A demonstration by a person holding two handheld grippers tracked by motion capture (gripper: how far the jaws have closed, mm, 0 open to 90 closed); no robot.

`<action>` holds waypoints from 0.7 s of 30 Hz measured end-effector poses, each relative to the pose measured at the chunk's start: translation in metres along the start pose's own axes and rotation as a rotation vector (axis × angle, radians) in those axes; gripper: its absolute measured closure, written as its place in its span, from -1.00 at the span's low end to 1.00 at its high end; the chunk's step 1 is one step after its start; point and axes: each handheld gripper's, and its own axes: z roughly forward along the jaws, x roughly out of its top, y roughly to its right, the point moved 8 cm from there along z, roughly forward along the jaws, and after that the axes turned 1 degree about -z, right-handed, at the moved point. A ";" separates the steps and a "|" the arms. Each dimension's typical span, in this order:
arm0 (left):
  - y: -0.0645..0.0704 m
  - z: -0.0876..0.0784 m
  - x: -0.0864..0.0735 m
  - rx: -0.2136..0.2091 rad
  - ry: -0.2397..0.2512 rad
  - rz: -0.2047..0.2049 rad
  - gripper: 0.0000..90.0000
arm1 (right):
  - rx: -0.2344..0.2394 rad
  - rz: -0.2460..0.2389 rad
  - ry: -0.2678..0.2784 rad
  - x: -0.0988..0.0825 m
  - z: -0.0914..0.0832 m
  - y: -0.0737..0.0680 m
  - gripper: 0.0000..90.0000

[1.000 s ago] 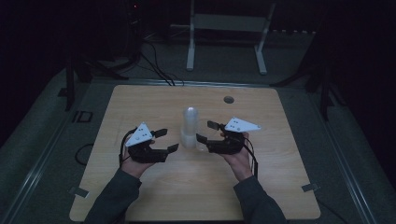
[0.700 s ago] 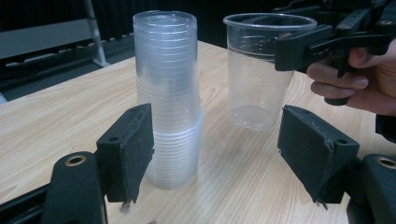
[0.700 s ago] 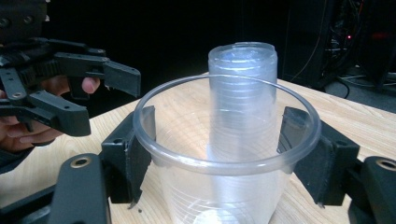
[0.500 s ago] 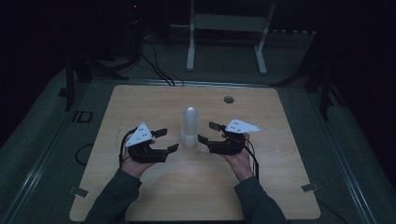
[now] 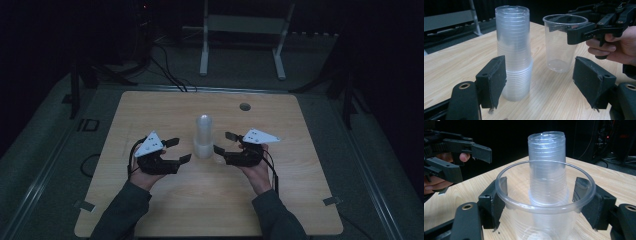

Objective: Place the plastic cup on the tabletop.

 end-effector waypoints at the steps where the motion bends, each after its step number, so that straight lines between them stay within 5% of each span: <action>1: 0.000 0.000 0.000 0.001 0.000 -0.001 -0.40 | -0.002 -0.001 0.000 -0.001 0.000 0.001 -0.38; 21: -0.001 -0.003 -0.001 0.008 0.002 -0.006 -0.40 | -0.010 0.002 -0.014 -0.008 -0.001 0.006 -0.38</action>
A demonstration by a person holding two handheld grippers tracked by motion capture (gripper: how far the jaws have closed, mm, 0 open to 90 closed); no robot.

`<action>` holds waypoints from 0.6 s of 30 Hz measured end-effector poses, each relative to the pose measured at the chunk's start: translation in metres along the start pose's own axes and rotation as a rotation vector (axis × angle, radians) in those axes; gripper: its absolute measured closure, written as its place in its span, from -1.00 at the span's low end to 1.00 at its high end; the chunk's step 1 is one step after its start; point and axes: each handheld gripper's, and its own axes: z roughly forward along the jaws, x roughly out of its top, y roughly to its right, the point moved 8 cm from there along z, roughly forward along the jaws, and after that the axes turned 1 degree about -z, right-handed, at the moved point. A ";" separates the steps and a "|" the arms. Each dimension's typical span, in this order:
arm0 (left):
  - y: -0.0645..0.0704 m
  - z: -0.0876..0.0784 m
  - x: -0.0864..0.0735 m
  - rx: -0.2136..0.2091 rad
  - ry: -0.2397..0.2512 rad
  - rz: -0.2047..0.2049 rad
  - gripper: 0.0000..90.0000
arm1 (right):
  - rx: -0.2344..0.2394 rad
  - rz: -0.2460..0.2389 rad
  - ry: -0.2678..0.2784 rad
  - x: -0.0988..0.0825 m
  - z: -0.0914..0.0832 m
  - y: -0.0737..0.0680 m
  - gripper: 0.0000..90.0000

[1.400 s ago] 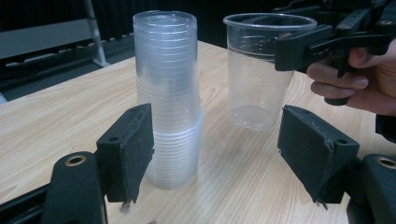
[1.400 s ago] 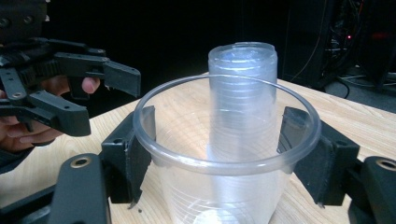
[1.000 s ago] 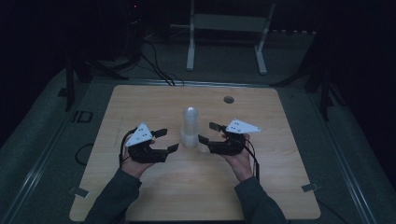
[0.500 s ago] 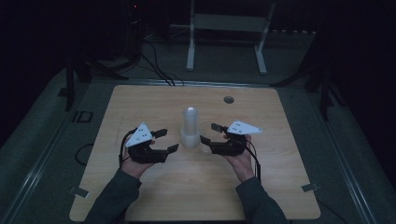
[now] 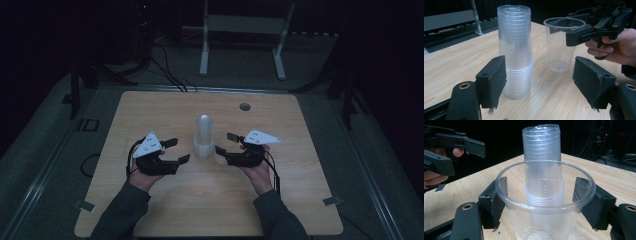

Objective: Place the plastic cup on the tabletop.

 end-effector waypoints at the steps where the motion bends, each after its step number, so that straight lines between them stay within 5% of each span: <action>1: 0.000 0.000 0.000 0.000 0.000 0.000 -0.40 | 0.000 0.000 0.000 0.000 0.000 0.000 -0.38; 18: 0.000 0.003 -0.001 -0.004 -0.006 0.002 -0.40 | -0.008 0.013 -0.012 -0.011 -0.001 0.005 -0.38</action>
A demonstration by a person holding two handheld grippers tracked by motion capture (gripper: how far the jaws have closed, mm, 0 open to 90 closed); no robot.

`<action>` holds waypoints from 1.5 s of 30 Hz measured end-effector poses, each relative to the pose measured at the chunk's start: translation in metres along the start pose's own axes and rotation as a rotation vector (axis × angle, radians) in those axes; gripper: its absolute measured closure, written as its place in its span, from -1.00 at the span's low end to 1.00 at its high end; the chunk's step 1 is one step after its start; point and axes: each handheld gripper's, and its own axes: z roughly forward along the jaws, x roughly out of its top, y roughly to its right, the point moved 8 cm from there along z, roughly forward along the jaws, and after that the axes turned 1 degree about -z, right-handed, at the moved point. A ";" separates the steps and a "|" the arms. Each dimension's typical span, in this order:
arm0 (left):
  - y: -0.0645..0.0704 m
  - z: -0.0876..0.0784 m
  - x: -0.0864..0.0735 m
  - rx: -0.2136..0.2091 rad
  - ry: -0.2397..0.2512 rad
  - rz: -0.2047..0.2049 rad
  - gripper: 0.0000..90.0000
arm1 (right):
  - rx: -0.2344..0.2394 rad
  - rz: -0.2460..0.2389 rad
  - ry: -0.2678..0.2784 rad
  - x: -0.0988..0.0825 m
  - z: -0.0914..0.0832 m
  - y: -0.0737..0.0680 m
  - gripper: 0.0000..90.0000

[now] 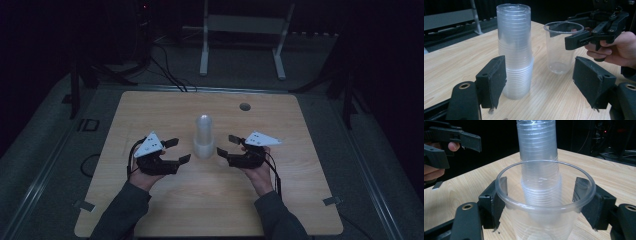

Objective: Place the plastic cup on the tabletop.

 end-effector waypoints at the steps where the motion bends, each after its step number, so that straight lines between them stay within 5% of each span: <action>1: 0.000 0.000 0.000 -0.001 -0.002 0.001 -0.40 | -0.001 0.002 0.001 -0.001 0.000 0.000 -0.38; 27: 0.001 0.001 0.000 -0.002 -0.002 0.005 -0.40 | -0.032 0.025 -0.033 -0.023 0.009 0.013 -0.38; 45: 0.001 0.002 0.000 -0.002 -0.003 0.006 -0.40 | -0.051 -0.004 -0.071 -0.032 0.016 0.014 -0.39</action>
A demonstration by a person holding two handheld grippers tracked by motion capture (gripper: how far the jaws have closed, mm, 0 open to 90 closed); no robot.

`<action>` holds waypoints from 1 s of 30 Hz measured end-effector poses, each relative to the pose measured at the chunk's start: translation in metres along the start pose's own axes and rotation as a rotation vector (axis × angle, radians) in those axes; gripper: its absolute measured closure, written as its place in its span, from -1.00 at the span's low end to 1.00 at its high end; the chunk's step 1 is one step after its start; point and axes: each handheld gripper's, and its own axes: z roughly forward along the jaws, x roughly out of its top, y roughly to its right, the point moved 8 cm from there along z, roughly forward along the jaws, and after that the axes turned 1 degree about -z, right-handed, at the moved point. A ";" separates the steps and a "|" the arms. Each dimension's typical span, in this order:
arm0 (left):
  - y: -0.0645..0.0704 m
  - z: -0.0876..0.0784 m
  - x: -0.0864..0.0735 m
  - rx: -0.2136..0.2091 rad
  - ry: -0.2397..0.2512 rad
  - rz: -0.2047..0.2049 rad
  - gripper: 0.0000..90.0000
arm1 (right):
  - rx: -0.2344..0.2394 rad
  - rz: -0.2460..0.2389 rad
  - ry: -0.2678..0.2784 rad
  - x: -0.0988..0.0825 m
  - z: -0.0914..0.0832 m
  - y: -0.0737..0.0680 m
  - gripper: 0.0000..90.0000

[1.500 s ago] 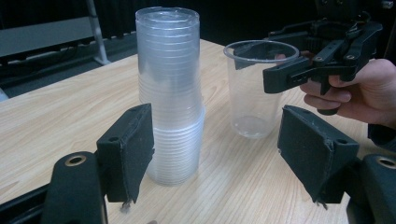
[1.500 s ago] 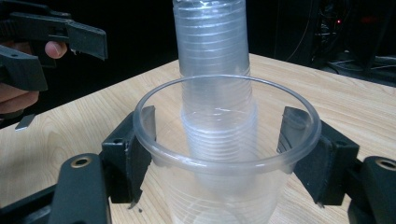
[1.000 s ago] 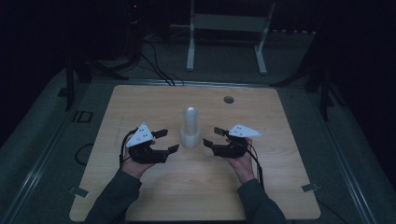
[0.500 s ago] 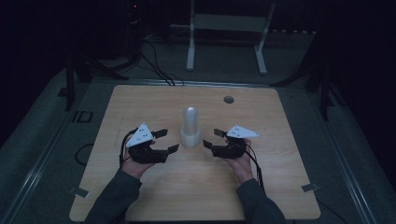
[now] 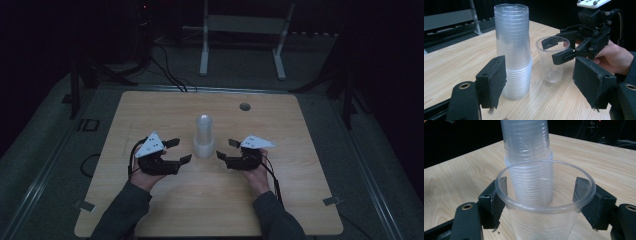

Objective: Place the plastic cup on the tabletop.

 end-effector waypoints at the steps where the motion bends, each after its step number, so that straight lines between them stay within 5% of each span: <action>1: 0.000 0.000 0.000 -0.001 0.001 0.000 -0.40 | 0.000 0.000 -0.002 -0.001 0.000 0.000 -0.39; 24: 0.000 0.000 0.000 -0.002 0.001 -0.003 -0.40 | -0.021 -0.027 -0.056 -0.015 -0.001 0.004 -0.41; 30: 0.000 0.000 0.000 -0.001 0.001 -0.002 -0.40 | -0.022 -0.022 -0.080 -0.019 -0.005 0.003 -0.65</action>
